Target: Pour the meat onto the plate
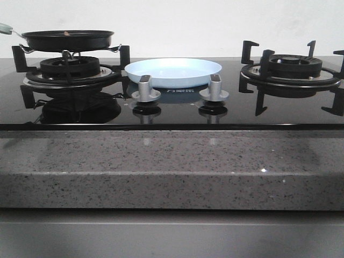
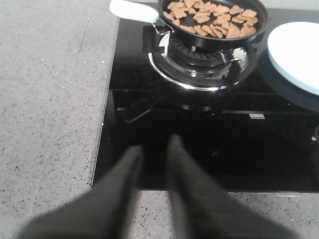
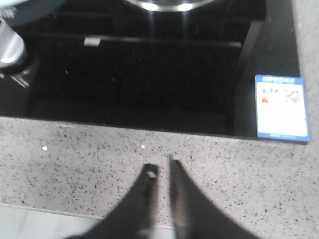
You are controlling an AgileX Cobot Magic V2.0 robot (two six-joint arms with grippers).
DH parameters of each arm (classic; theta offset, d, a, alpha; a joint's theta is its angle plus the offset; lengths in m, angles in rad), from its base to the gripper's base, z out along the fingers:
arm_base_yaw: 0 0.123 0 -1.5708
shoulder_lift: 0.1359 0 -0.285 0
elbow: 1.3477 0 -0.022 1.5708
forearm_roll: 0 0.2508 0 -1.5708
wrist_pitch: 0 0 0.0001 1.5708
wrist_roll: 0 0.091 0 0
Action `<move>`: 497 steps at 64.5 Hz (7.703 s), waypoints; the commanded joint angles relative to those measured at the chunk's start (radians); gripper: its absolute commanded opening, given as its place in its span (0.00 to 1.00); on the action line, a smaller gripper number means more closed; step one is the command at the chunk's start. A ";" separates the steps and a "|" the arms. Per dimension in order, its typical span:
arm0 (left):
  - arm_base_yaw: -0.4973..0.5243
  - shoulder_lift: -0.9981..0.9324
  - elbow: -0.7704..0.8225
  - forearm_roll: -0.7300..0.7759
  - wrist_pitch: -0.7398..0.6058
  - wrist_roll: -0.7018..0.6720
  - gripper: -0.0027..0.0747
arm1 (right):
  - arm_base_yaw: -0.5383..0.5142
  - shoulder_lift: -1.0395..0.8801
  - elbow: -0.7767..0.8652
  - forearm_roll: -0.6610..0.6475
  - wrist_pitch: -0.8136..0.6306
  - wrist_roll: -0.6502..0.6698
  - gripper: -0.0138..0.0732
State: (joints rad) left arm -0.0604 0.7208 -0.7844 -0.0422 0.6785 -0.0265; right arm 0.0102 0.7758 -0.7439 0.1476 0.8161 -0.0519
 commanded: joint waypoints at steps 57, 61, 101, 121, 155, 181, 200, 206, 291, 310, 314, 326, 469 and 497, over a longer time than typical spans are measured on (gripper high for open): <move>-0.158 0.006 -0.032 0.012 -0.065 0.027 0.72 | 0.232 0.771 -0.745 0.082 0.054 -0.027 0.55; -0.158 0.006 -0.032 0.012 -0.065 0.027 0.72 | 0.232 0.819 -0.802 0.082 0.064 -0.027 0.55; -0.158 0.006 -0.032 0.012 -0.063 0.027 0.72 | 0.232 1.266 -1.348 0.118 0.251 -0.031 0.55; -0.158 0.006 -0.032 0.012 -0.061 0.027 0.72 | 0.230 1.392 -1.487 0.124 0.276 -0.046 0.55; -0.158 0.006 -0.032 0.012 -0.015 0.027 0.72 | 0.229 1.424 -1.489 0.121 0.283 -0.053 0.30; -0.158 0.006 -0.032 0.013 -0.009 0.027 0.72 | 0.222 1.418 -1.489 0.116 0.246 -0.053 0.03; -0.158 0.006 -0.032 0.013 -0.016 0.027 0.72 | 0.219 1.286 -1.481 0.124 0.240 -0.053 0.03; -0.158 0.006 -0.032 0.020 -0.016 0.027 0.72 | 0.221 1.222 -1.442 0.155 0.226 -0.053 0.03; -0.158 0.013 -0.037 0.016 -0.035 0.020 0.74 | 0.291 0.779 -0.562 0.239 -0.167 -0.109 0.03; -0.060 0.153 -0.150 0.007 0.042 0.017 0.85 | 0.291 0.779 -0.562 0.239 -0.167 -0.109 0.03; -0.023 0.193 -0.179 -0.016 0.047 0.027 0.85 | 0.291 0.779 -0.562 0.239 -0.166 -0.109 0.03; 0.141 0.329 -0.255 -0.291 0.057 0.247 0.85 | 0.291 0.779 -0.562 0.239 -0.166 -0.109 0.03; 0.403 1.105 -0.613 -1.573 0.365 0.784 0.25 | 0.291 0.779 -0.562 0.239 -0.165 -0.109 0.03; 0.403 1.105 -0.613 -1.585 0.388 0.784 0.01 | 0.291 0.779 -0.562 0.239 -0.165 -0.109 0.03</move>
State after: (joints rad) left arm 0.3452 1.8763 -1.3672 -1.5516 1.0150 0.7554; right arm 0.3021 1.6049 -1.2832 0.3721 0.6927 -0.1513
